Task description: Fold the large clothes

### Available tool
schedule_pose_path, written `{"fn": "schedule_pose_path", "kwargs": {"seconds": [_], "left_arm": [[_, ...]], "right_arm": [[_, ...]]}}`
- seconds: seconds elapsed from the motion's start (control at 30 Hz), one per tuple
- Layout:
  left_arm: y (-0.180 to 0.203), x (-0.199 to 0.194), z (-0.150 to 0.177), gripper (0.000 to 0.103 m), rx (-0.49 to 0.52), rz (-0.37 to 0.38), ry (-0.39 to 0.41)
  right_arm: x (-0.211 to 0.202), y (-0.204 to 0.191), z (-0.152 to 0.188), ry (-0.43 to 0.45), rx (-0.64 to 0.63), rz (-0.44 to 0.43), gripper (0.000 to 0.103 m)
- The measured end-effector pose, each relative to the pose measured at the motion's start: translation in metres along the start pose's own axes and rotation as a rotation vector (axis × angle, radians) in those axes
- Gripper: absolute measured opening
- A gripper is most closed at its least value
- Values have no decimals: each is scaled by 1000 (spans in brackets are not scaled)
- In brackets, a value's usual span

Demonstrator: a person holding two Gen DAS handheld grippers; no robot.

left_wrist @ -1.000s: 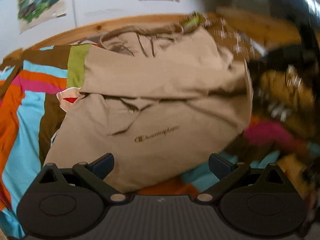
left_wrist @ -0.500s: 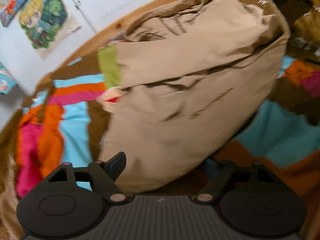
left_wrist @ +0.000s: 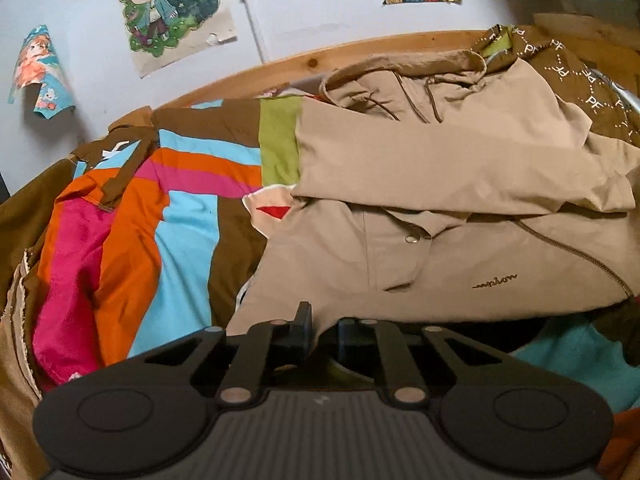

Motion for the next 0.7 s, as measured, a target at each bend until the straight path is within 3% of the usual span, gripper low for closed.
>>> {"fn": "schedule_pose_path", "kwargs": {"seconds": [0.07, 0.2, 0.23, 0.33, 0.47, 0.7], "left_arm": [[-1, 0, -1, 12, -2, -7, 3], [1, 0, -1, 7, -8, -5, 9], [2, -1, -1, 5, -2, -5, 18], [7, -8, -3, 0, 20, -6, 44], [7, -27, -13, 0, 32, 23, 44], [-6, -77, -47, 0, 32, 86, 82]], "right_arm": [[-4, -12, 17, -27, -130, 20, 63], [5, -23, 37, -82, -324, 127, 69], [9, -22, 38, -83, -341, 156, 63], [10, -20, 30, -56, -331, 185, 17], [-10, -15, 10, -6, -313, 187, 8], [-75, 6, -26, 77, -178, 181, 5]]}}
Point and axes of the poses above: each gripper's, at about its wrist camera, not at the fingertips, and x roughly the way its jaws point, y to its right, z to its underside, the point moved 8 cm from there along x, roughly the way its jaws point, and after that the axes turned 3 degrees about z, right-handed, at the moved point
